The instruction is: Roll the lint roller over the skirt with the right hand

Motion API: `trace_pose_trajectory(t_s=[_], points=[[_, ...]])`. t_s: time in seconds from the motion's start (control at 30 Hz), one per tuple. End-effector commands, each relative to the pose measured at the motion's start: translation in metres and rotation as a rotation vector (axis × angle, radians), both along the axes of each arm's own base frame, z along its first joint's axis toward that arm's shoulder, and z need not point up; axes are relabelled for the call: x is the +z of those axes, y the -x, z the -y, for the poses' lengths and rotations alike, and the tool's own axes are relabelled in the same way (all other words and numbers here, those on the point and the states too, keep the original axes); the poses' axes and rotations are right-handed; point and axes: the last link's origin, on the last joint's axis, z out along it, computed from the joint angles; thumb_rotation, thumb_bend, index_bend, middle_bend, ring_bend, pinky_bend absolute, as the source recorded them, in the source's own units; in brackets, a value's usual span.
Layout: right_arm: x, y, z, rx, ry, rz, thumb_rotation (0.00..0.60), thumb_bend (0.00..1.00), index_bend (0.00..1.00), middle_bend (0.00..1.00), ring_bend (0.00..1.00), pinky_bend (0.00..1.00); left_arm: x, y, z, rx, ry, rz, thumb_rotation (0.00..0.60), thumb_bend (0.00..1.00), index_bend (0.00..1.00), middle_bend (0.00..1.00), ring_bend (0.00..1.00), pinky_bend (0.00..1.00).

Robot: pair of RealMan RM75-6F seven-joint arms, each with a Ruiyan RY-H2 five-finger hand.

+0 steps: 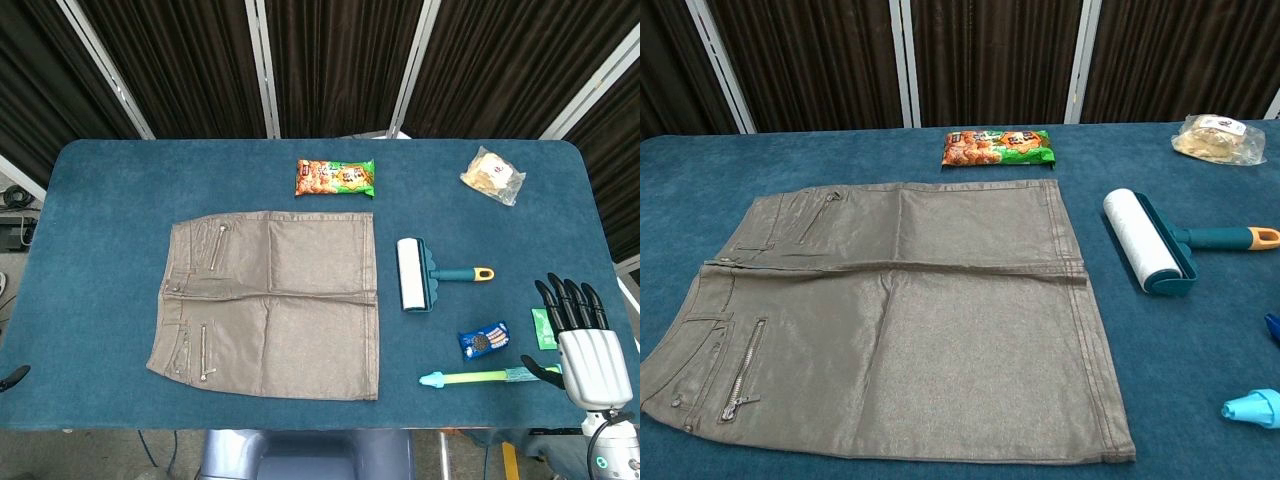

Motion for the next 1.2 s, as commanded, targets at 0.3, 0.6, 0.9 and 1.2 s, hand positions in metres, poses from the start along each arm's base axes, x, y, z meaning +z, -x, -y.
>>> trace_pose_trajectory(t_s=[0.3,0.6,0.9,1.2], points=[[-0.019,0.006,0.029,-0.034,-0.118,-0.008,0.6,0.0,0.0,0.0,0.0,0.0,0.0,0.003,-0.002,0.015,-0.009,-0.004,0.6,0.0,0.0,0.0,0.0,0.0],[-0.046,0.007,0.11,-0.026,-0.255,-0.145,0.6,0.06,0.0,0.0,0.0,0.0,-0.006,0.006,-0.012,0.05,-0.009,-0.025,0.6,0.0,0.0,0.0,0.0,0.0],[-0.094,0.002,0.168,-0.032,-0.356,-0.198,0.6,0.28,0.0,0.06,0.0,0.0,-0.017,0.008,-0.021,0.081,0.004,-0.065,0.6,0.0,0.0,0.0,0.0,0.0],[-0.134,0.007,0.188,-0.061,-0.433,-0.264,0.6,0.29,0.05,0.11,0.0,0.0,-0.024,0.015,-0.03,0.124,0.012,-0.089,0.6,0.0,0.0,0.0,0.0,0.0]])
